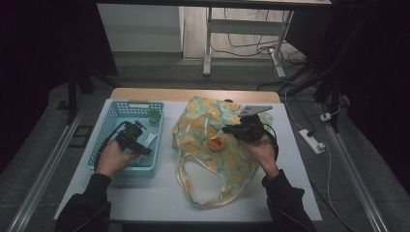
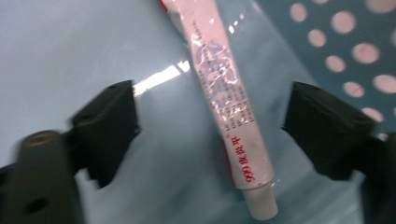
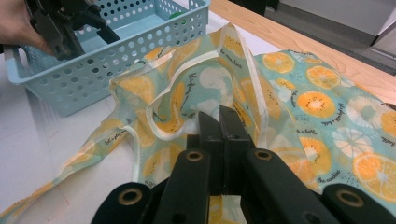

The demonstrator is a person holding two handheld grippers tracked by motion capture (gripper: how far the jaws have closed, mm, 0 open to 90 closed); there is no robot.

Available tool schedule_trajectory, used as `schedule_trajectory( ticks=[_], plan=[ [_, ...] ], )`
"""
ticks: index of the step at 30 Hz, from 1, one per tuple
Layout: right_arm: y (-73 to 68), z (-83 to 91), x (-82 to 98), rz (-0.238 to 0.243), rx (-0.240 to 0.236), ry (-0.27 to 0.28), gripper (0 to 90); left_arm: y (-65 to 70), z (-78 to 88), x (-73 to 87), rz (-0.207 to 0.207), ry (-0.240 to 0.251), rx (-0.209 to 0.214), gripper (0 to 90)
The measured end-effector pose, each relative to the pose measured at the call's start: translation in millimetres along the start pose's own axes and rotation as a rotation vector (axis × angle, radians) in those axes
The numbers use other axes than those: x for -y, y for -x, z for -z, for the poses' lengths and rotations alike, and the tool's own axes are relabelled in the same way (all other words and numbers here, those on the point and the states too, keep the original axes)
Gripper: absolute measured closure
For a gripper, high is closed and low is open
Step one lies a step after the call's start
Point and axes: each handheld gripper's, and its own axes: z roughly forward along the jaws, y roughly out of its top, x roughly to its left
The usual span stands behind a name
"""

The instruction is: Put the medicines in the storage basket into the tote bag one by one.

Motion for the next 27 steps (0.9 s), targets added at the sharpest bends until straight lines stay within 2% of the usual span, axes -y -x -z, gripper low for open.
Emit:
schedule_trajectory(
  ticks=[4,16,20,23,27],
  plan=[
    [0.2,-0.2,0.1,0.001,0.000,-0.001,90.0,0.4,-3.6,-1.4,-0.006,-0.035,0.010,38.3],
    [-0.7,0.0,-0.6,0.007,0.003,-0.004,90.0,-0.3,-2.1,-1.4,-0.001,-0.018,0.028,57.8],
    [-1.4,0.1,-1.1,0.008,0.004,-0.004,90.0,-1.1,-1.5,-1.5,0.012,-0.015,0.032,68.8],
    [-1.8,0.3,-1.6,0.011,0.002,-0.001,90.0,-2.4,-1.0,-2.8,0.040,-0.026,0.029,71.1],
    [-2.1,1.2,-2.2,0.010,0.003,0.002,90.0,-2.1,-0.6,-3.0,0.041,-0.026,0.017,71.9]
  ],
)
